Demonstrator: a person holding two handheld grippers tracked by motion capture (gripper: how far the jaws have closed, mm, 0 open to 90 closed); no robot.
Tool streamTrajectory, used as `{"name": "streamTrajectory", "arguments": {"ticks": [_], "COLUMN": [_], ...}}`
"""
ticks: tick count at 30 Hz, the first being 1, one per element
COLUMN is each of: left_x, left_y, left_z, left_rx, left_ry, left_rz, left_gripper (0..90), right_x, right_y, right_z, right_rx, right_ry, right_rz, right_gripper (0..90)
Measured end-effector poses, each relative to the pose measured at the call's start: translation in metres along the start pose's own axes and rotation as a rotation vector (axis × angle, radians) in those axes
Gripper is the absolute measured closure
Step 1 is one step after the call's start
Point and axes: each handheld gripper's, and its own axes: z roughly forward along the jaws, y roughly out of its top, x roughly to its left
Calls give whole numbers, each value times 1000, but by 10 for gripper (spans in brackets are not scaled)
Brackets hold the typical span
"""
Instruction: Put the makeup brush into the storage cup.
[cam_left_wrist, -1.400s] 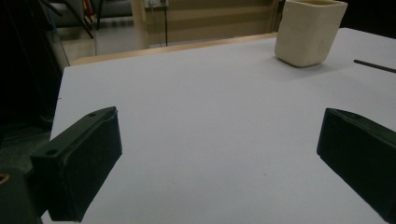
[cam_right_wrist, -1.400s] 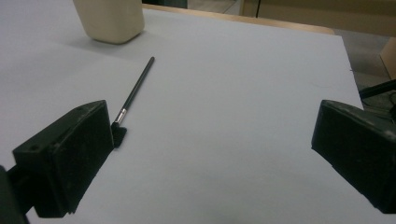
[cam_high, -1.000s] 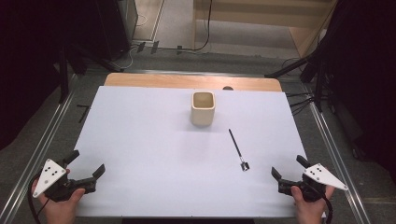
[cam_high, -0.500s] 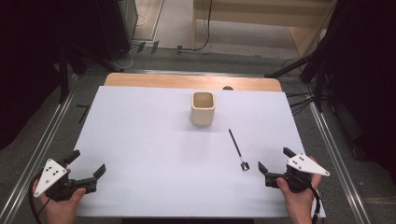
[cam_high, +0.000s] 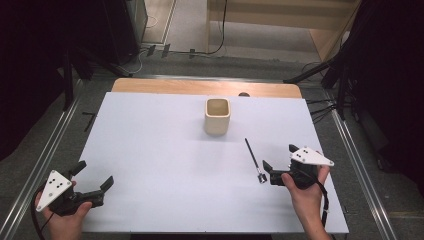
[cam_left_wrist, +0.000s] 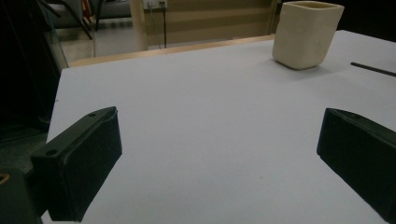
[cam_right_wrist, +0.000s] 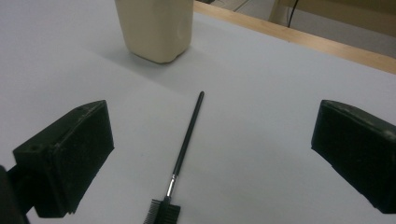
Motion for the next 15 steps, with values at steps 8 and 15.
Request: {"name": "streamTrajectory", "arguments": {"ticks": [8, 15], "left_x": [0, -1], "left_y": [0, 1], "left_z": [0, 0], "left_rx": [0, -3], "left_ry": [0, -1], "left_rz": [-1, 3], "left_gripper": [6, 6], "right_x": [3, 2], "right_y": [11, 18], "right_z": [15, 28], "right_rx": [48, 116], "right_ry": [25, 52], "right_rz": [-14, -16], "right_gripper": [17, 28]}}
